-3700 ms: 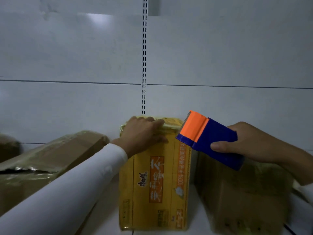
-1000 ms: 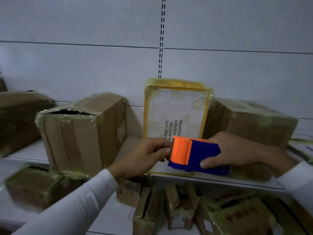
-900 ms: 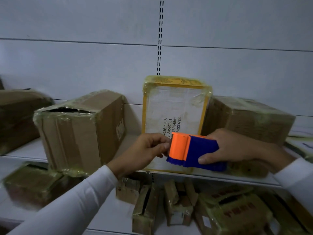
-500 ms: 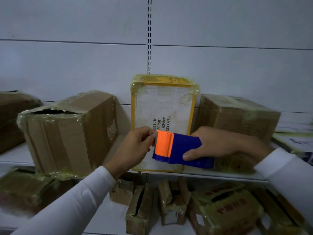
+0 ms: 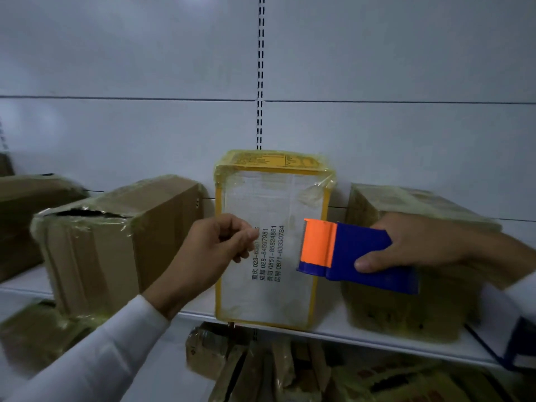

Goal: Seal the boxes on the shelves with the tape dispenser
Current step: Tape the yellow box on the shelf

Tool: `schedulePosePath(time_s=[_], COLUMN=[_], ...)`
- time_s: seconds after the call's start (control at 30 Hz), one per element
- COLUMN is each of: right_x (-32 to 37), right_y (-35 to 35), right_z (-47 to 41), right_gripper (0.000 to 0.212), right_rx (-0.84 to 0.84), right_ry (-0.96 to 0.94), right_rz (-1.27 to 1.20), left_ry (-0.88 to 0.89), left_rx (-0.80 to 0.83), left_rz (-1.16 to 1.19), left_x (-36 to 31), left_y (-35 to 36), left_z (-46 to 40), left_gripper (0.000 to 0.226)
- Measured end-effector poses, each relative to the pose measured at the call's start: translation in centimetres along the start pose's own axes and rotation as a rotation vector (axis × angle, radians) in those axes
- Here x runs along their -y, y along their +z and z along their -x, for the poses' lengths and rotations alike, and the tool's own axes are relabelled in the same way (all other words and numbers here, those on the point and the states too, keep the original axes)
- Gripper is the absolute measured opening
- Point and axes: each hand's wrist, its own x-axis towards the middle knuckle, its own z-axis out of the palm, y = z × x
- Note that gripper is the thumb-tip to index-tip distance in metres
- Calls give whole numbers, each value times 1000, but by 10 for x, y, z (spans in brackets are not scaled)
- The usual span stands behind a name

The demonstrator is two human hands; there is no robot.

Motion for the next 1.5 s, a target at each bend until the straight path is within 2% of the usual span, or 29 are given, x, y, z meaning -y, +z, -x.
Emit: schedulePosePath(time_s=[0.17, 0.3, 0.4, 0.47, 0.63, 1.03, 1.5], right_x=[2, -13, -25, -23, -16, -32, -58], right_y=[-28, -82, -119, -137, -157, -214, -215], right_z=[-4, -1, -10, -25, -55, -86, -155], right_gripper=[42, 66, 71, 70, 69, 67, 66], right_rx=[64, -34, -61, -106, -87, -218, 21], right_ry=[-81, -27, 102, 157, 203, 307, 234], right_rz=[-38, 27, 49, 37, 60, 115, 140], left_ry=[51, 111, 102, 93, -25, -16, -222], left_rx=[-107, -250, -198, -243, -185, -110, -173], left_rz=[-48, -177, -248, -197, -121, -125, -218], left_x=[-31, -53, -47, -40, -18, -1, 36], left_y=[-13, -72, -87, -87, -102, -108, -79], left_z=[-22, -43, -67, -92, -137, -191, -214], left_gripper=[25, 27, 26, 21, 21, 27, 26])
